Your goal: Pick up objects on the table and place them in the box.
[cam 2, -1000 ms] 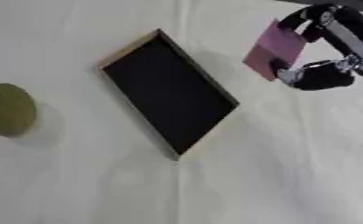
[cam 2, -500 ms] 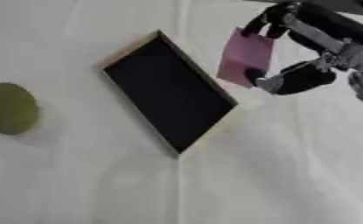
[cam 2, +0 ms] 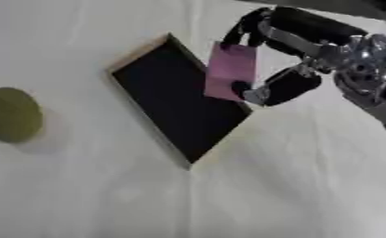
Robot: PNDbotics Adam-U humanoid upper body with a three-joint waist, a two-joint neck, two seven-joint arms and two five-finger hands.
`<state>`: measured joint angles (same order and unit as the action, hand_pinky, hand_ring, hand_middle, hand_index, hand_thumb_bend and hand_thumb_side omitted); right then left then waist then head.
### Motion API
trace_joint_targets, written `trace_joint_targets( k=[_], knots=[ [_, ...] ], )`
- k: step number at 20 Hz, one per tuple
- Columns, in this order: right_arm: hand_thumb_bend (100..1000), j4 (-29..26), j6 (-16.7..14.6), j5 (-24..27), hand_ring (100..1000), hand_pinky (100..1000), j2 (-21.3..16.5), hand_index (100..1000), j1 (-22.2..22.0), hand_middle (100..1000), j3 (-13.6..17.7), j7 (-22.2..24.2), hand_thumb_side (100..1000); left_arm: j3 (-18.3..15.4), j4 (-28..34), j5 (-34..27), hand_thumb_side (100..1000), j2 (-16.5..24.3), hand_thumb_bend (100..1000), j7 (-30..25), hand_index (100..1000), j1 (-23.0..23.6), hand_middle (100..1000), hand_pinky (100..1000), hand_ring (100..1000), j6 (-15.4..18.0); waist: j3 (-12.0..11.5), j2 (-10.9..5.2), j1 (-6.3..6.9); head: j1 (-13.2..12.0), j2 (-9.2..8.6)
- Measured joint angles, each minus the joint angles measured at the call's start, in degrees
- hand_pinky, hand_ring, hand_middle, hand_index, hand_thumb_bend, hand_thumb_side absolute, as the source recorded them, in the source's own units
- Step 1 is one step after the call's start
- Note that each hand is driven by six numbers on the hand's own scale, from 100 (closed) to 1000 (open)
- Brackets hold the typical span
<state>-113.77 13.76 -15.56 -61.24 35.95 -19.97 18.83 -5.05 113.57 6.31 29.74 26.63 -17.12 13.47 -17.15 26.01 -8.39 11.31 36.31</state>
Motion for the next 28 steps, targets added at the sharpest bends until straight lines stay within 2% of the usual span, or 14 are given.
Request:
trace_joint_targets(
  k=[5,7,8,10,12,16,24,27,28],
  knots=[
    [100,0.0,0.36,-0.37,482,742,1.29,758,1.77,507,-1.89,1.54,227,0.18,0.0,-0.19,710,0.0,100,-0.14,845,-0.05,773,871,804,-0.08,-0.12,0.02,-0.21,0.31,0.39],
    [100,0.0,0.28,-0.37,559,776,1.72,781,2.32,578,-2.52,2.14,338,0.32,0.0,-0.22,710,0.0,100,-0.16,845,-0.07,773,872,804,-0.08,-0.15,0.03,-0.23,0.37,0.43],
    [100,0.0,0.15,-0.37,688,800,1.9,808,2.49,631,-2.75,2.42,419,0.32,0.0,-0.23,711,-0.01,100,-0.18,846,-0.08,773,872,804,-0.06,-0.15,0.04,-0.24,0.38,0.43],
    [100,0.0,-0.27,-0.37,803,837,2.09,838,2.63,714,-3.06,3.03,512,0.33,0.0,-0.25,712,-0.01,100,-0.22,845,-0.08,773,872,804,-0.04,-0.16,0.04,-0.25,0.38,0.44],
    [100,0.0,-0.79,-0.41,840,857,2.11,848,2.63,748,-3.05,3.6,538,0.33,0.0,-0.26,713,-0.01,100,-0.25,845,-0.08,773,872,804,-0.06,-0.16,0.04,-0.25,0.38,0.44],
    [105,0.0,-1.99,-0.84,879,878,2.12,866,2.37,780,-2.91,3.66,556,0.33,0.0,-0.27,713,-0.01,100,-0.34,846,-0.08,773,873,805,-0.15,-0.08,0.04,-0.25,0.37,0.45],
    [110,0.0,-3.95,-1.65,875,877,2.21,866,2.32,782,-2.03,3.07,531,0.33,0.0,-0.27,711,-0.01,100,-0.45,846,-0.08,774,873,806,-0.26,0.24,0.04,-0.18,0.33,0.48],
    [162,0.0,-4.02,-1.6,886,883,2.38,877,2.27,794,-1.8,3.0,539,0.34,0.0,-0.28,712,-0.01,100,-0.47,846,-0.08,774,874,806,-0.27,0.27,0.03,-0.17,0.31,0.49],
    [201,0.0,-4.05,-1.6,884,884,2.38,876,2.26,796,-1.65,3.0,491,0.34,0.0,-0.28,712,-0.01,100,-0.49,846,-0.08,774,874,806,-0.28,0.28,0.03,-0.17,0.31,0.49]
  ],
)
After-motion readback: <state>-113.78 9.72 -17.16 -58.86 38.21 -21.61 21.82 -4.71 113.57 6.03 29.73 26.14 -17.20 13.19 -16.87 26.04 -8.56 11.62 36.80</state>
